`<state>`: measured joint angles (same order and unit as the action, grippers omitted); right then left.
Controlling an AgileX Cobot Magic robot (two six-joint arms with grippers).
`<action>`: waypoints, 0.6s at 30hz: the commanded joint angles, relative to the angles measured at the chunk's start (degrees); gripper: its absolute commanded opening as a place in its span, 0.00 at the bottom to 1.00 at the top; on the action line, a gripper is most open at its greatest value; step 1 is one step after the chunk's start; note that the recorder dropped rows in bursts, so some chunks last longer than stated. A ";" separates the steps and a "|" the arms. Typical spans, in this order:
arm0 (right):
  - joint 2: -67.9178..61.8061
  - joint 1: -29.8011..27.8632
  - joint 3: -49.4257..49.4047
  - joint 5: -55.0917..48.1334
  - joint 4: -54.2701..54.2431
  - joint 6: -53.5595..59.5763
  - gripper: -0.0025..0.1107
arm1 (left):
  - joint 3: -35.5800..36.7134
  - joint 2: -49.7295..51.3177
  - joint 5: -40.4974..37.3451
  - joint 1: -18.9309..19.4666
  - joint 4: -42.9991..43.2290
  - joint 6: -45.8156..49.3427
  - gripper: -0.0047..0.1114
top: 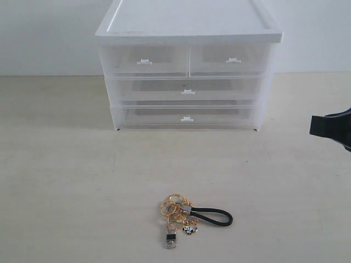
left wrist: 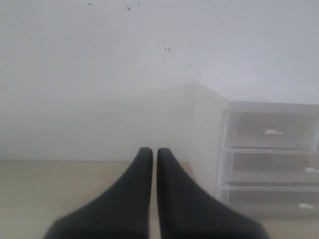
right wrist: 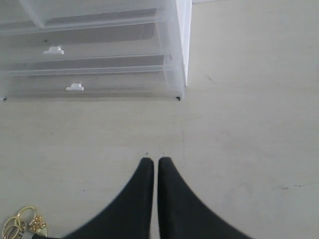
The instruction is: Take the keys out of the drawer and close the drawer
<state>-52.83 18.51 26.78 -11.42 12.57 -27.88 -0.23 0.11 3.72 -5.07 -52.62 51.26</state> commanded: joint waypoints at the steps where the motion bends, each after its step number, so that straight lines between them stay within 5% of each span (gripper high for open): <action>1: 0.27 -0.27 -0.02 0.66 0.06 -0.06 0.02 | 0.23 -0.11 -5.04 0.14 37.78 -40.11 0.08; 4: 0.27 -0.27 -0.02 0.66 0.06 -0.06 0.02 | 0.23 -0.11 -12.74 0.14 47.73 -47.89 0.08; 7: 0.27 -0.27 -0.02 0.66 0.06 -0.06 0.02 | 0.23 -0.11 -18.66 0.14 48.82 -47.92 0.08; 18: 0.27 -0.27 -0.02 0.66 0.06 -0.06 0.02 | 0.23 -0.11 -21.58 0.14 49.55 -48.27 0.08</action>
<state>-52.83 18.51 26.78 -11.29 12.57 -27.88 -0.13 0.11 -17.53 -5.07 -3.23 3.73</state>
